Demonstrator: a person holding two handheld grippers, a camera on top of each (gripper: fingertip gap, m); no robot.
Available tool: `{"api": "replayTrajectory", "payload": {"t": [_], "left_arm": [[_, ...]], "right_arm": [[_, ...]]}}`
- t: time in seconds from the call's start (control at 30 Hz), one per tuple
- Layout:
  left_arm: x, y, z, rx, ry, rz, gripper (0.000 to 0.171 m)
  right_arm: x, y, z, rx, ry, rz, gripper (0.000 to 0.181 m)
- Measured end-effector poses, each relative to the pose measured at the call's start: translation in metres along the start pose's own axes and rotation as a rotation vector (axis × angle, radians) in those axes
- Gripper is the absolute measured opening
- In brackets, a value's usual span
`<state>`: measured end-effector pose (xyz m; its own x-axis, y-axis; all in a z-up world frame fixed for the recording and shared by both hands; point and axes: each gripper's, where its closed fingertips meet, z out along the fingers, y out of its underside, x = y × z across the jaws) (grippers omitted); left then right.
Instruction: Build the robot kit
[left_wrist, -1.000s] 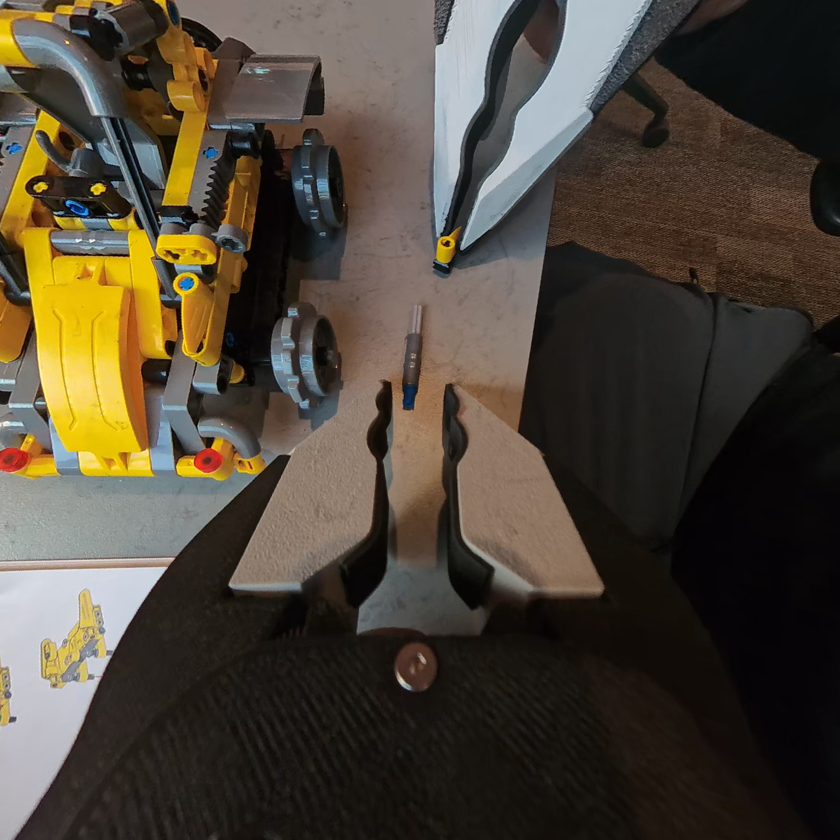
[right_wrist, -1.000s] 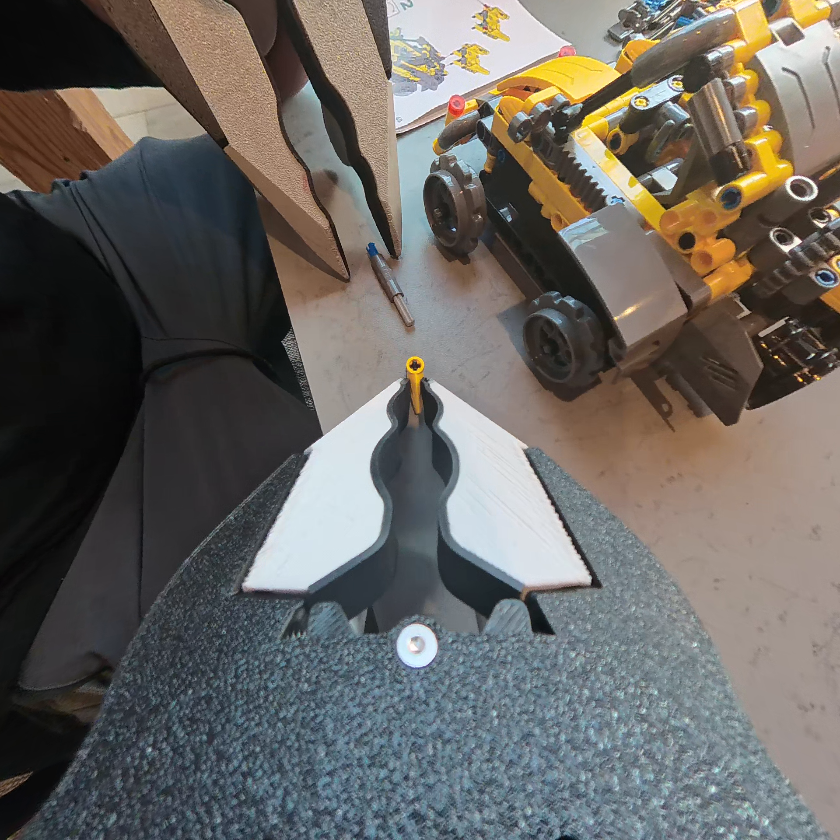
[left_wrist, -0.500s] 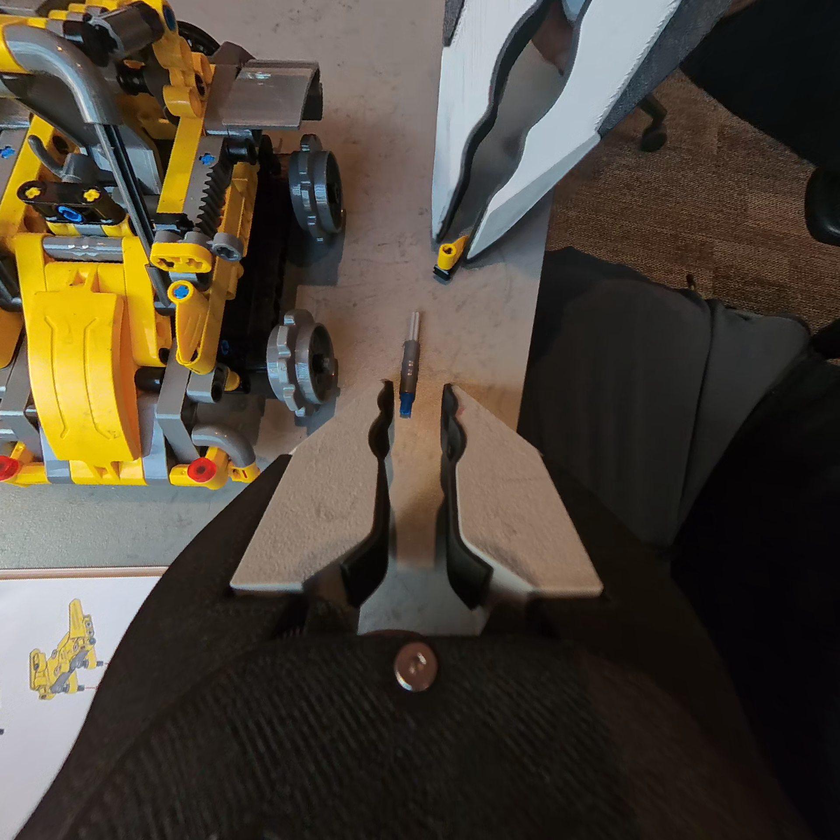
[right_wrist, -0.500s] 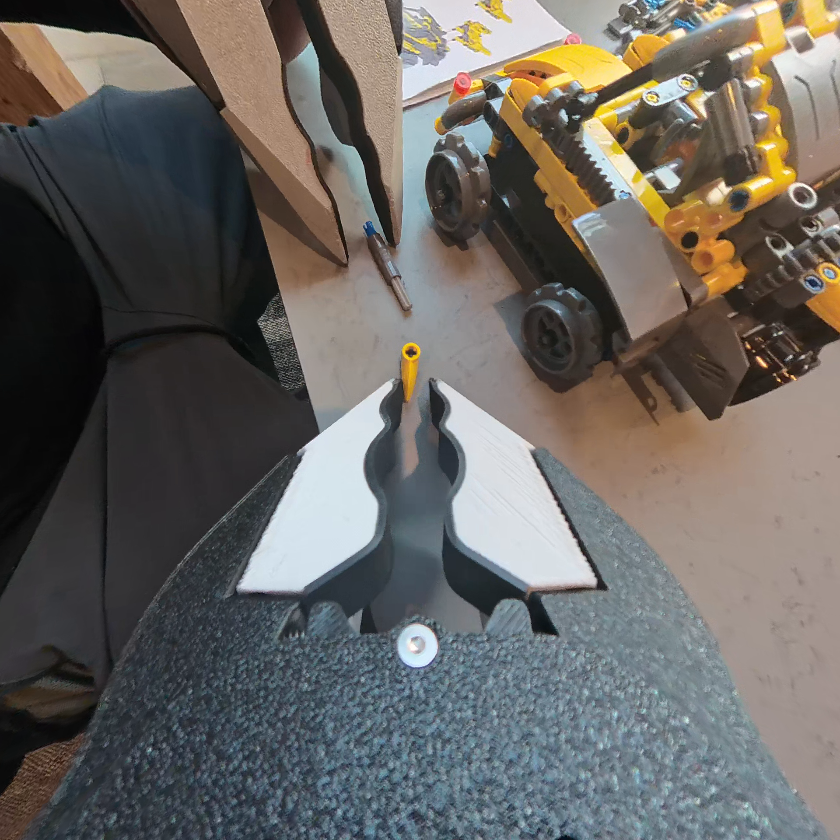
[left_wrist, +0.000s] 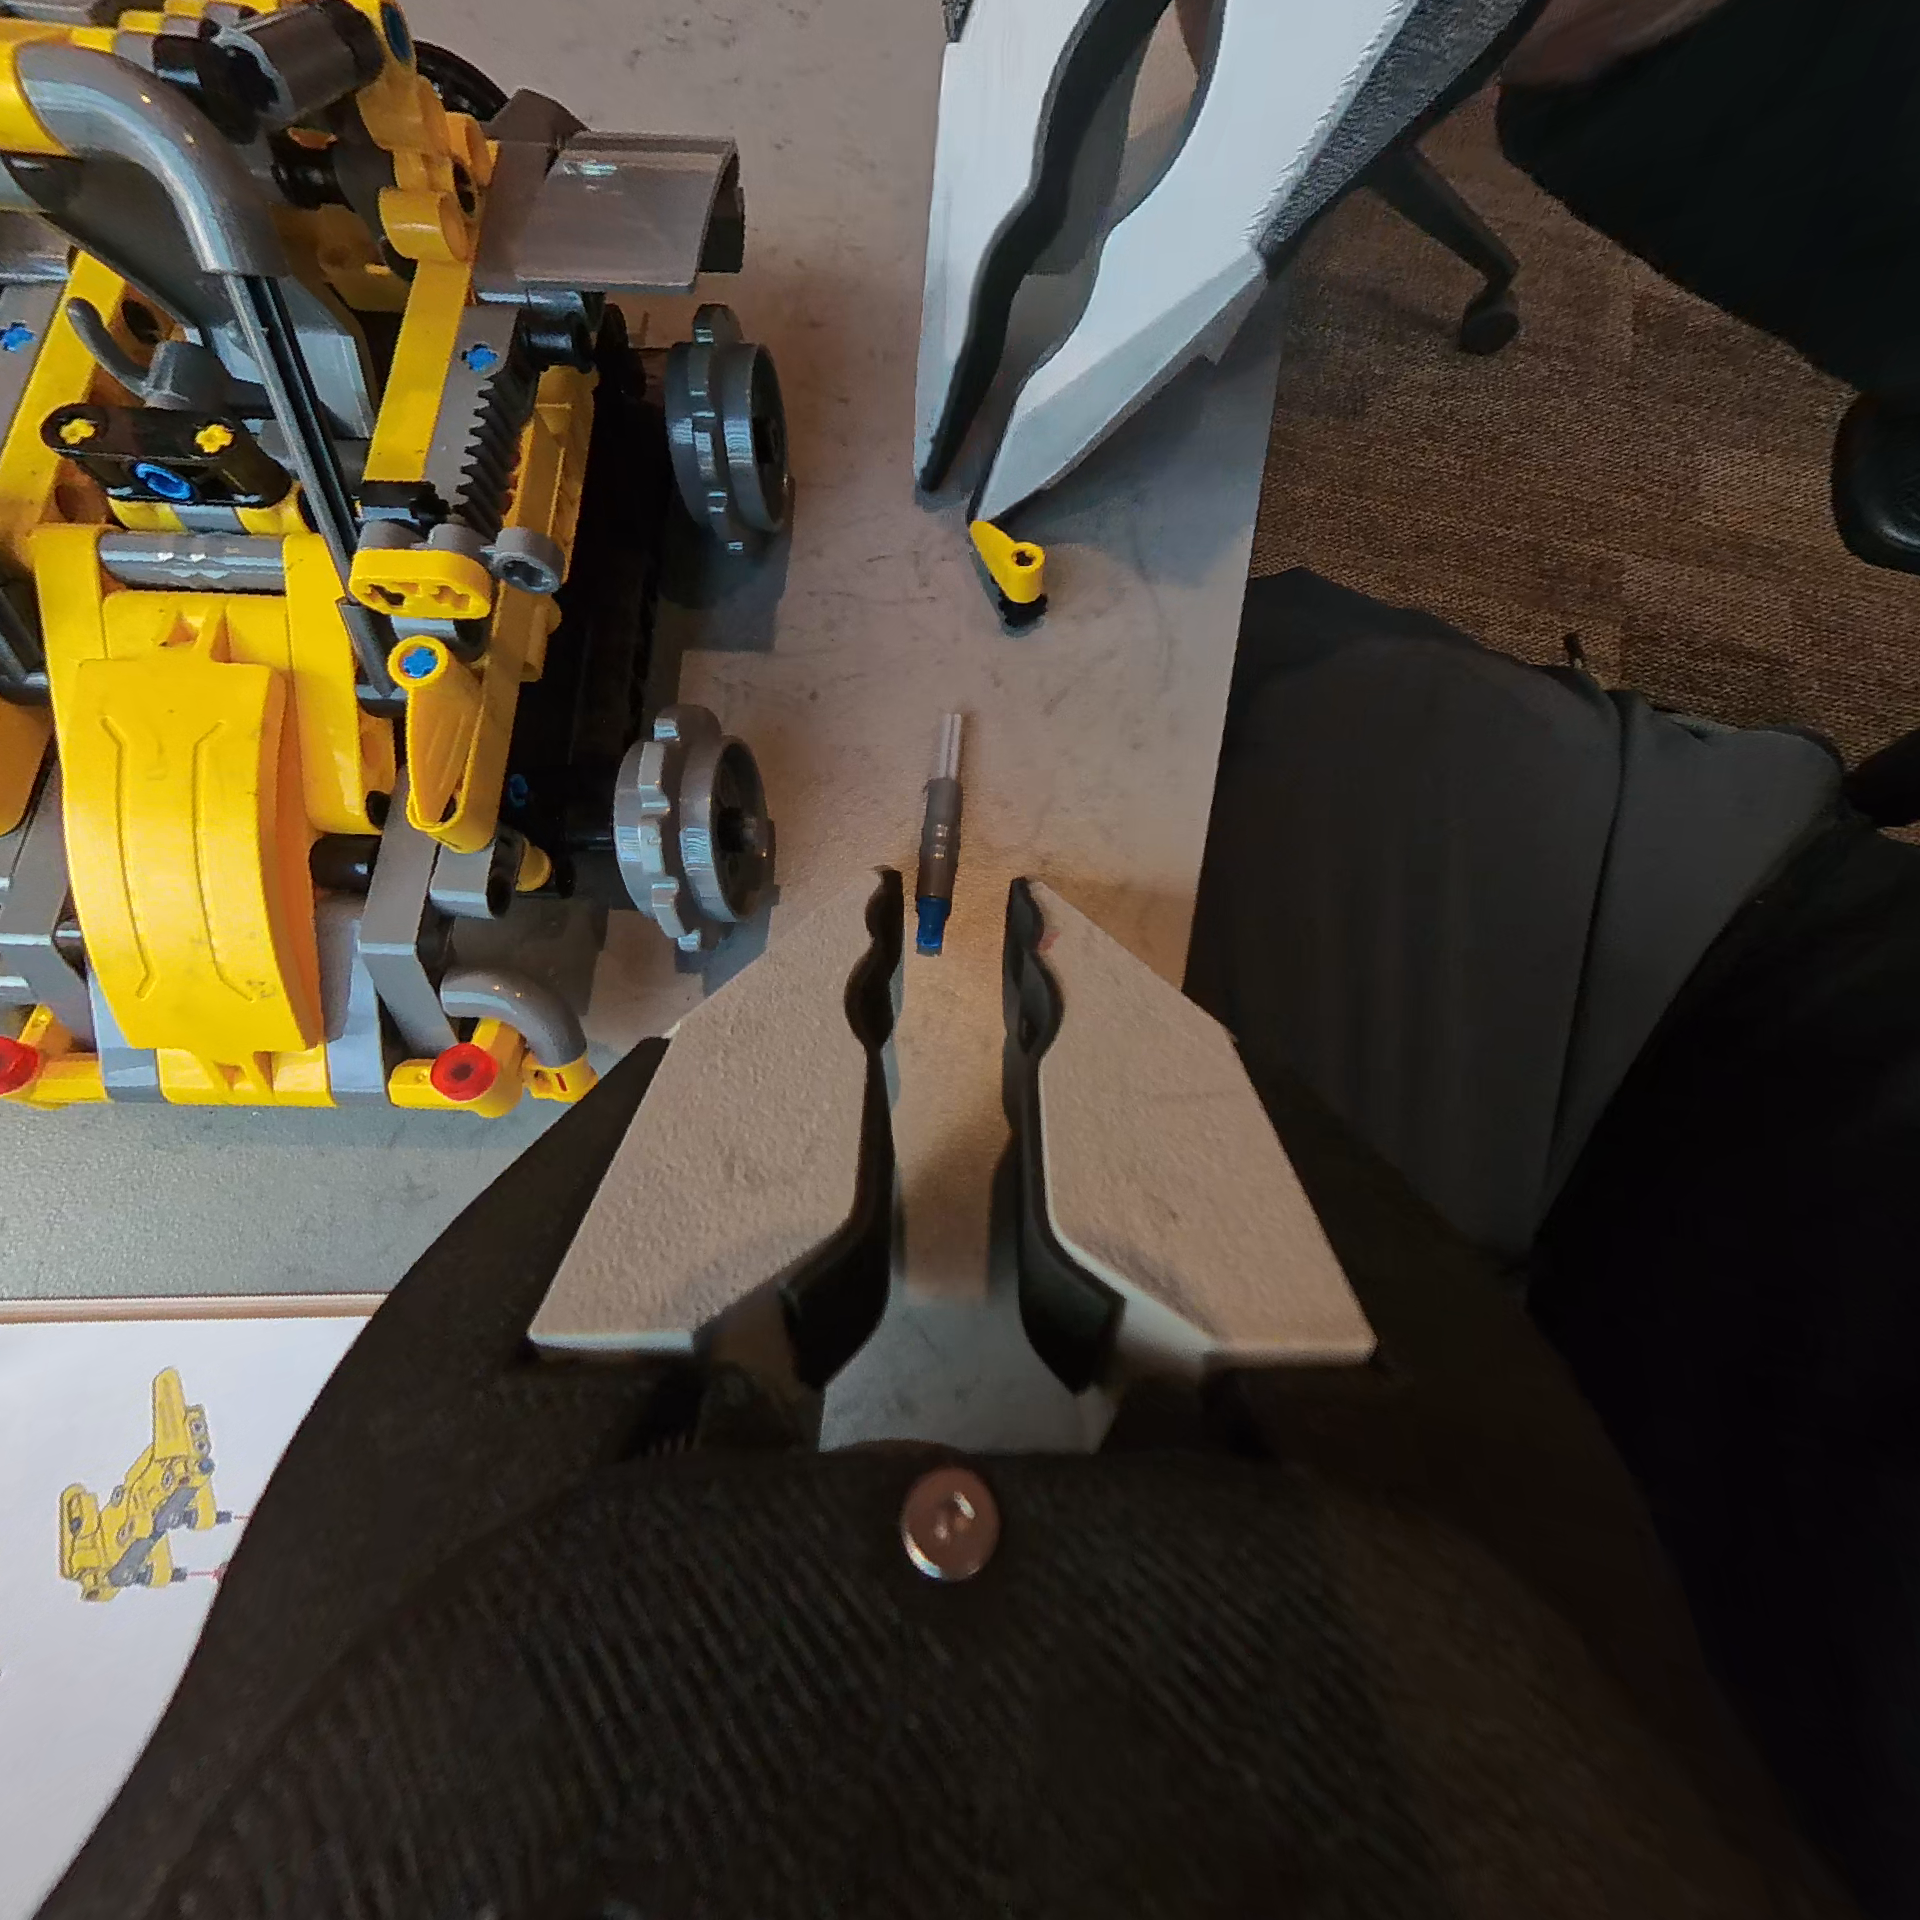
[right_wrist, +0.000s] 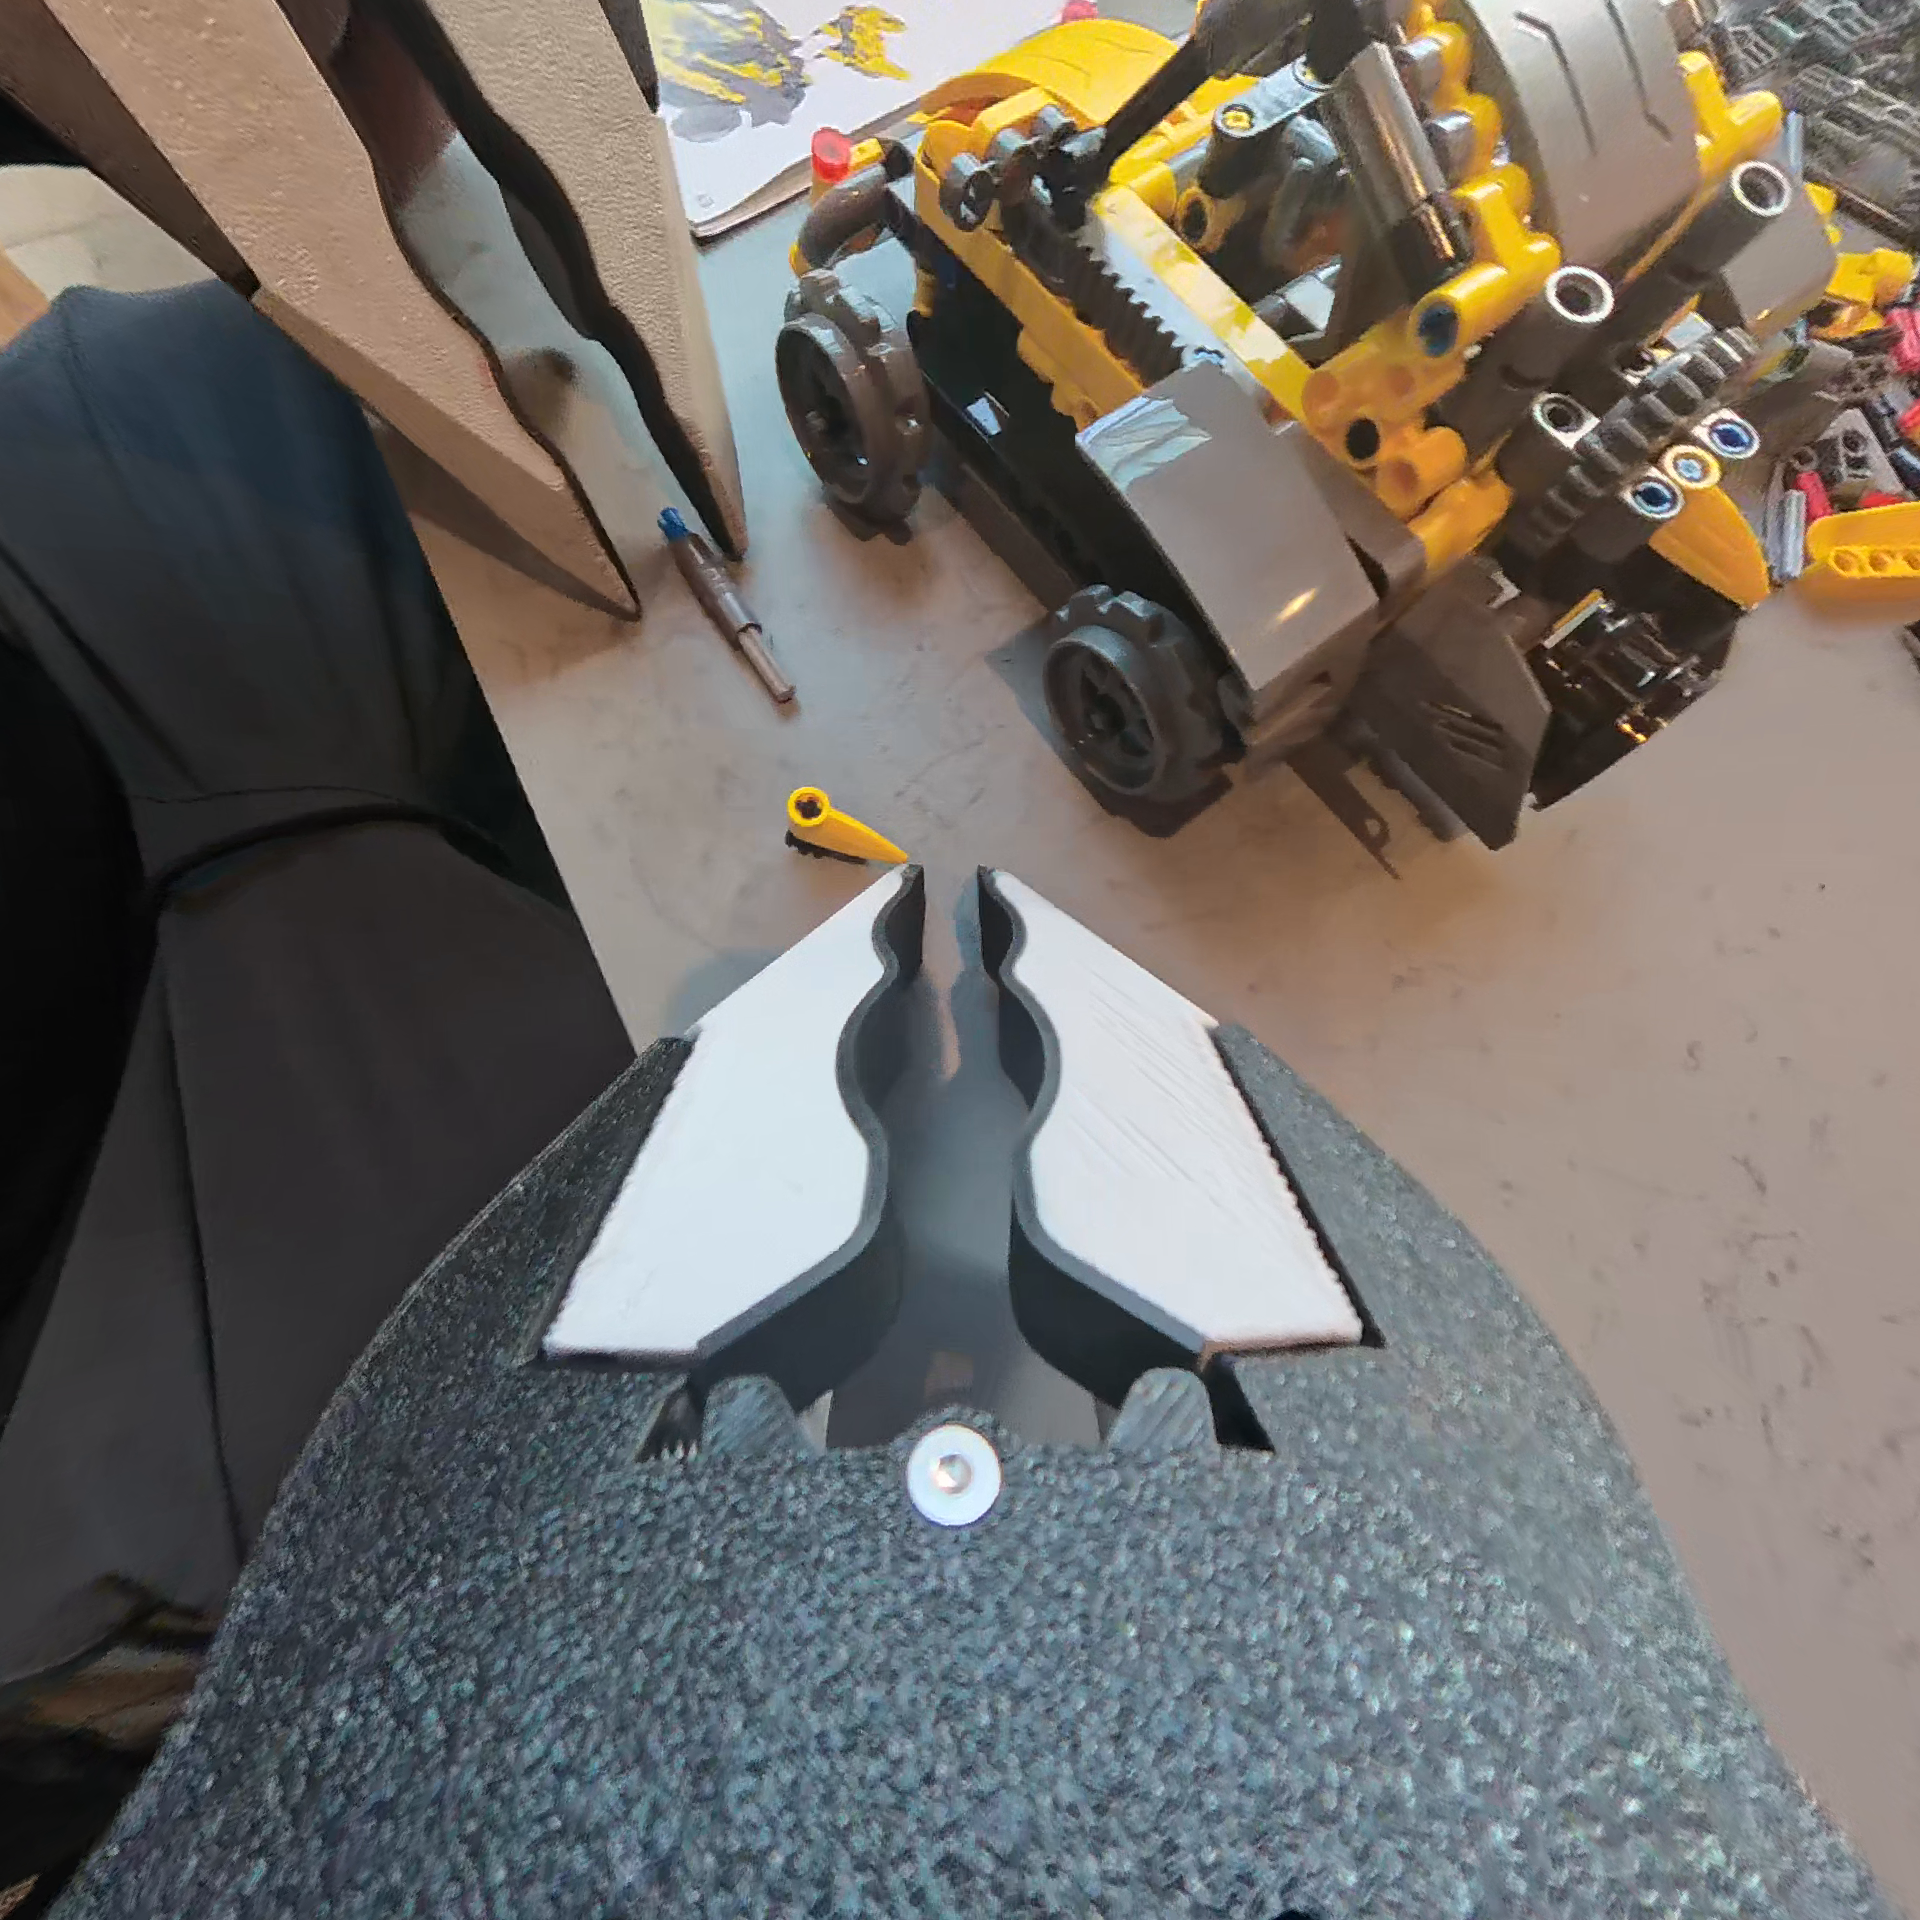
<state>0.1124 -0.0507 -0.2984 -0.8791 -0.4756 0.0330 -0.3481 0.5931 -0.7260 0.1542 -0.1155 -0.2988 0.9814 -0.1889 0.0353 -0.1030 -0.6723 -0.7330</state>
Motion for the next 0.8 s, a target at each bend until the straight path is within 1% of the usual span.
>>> {"api": "replayTrajectory", "payload": {"t": [0.23,0.53,0.8], "left_arm": [[0.0,0.0,0.0,0.0,0.0,-0.003,0.016],[0.0,0.0,0.0,0.0,0.002,-0.007,0.016],[0.0,0.0,0.0,0.0,0.005,-0.005,0.014]], "right_arm": [[-0.009,-0.004,-0.004,0.037,-0.047,-0.031,0.011],[-0.017,-0.003,-0.001,0.023,-0.084,-0.056,0.022],[-0.021,-0.004,0.003,0.009,-0.102,-0.059,0.022]]}}
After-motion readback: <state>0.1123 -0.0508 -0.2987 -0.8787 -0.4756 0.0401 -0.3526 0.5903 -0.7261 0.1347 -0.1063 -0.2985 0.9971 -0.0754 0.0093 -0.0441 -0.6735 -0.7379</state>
